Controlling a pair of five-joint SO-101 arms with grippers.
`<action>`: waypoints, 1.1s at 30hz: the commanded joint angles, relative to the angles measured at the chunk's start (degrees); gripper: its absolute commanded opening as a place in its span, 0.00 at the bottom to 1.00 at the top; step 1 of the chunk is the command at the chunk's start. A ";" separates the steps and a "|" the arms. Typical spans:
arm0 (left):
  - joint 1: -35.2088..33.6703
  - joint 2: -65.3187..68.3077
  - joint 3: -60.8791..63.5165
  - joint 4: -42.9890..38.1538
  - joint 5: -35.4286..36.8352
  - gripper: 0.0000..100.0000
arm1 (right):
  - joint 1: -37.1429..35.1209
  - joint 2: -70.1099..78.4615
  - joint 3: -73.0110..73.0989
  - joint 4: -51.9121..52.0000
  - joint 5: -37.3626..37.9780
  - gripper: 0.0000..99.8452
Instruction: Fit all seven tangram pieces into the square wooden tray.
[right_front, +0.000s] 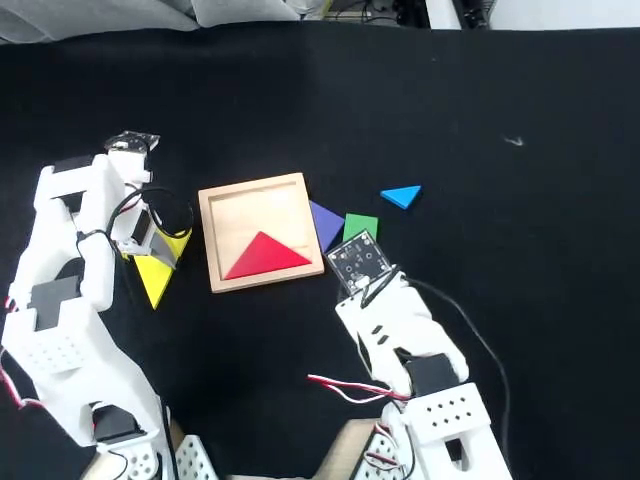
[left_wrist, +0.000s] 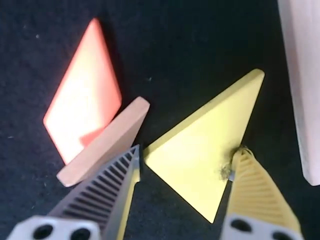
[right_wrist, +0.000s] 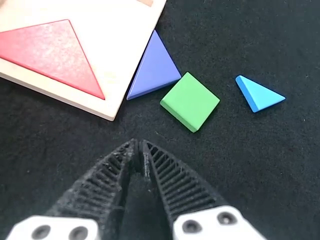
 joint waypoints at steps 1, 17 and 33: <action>2.95 0.18 -1.80 1.58 0.44 0.27 | 0.26 -1.10 -0.40 -0.26 0.53 0.01; 5.14 0.09 0.13 2.02 0.26 0.26 | 0.26 -1.10 -0.40 -0.26 0.53 0.01; 10.42 -0.35 -0.13 7.30 -5.98 0.14 | 0.26 -1.10 -0.40 -0.26 0.53 0.01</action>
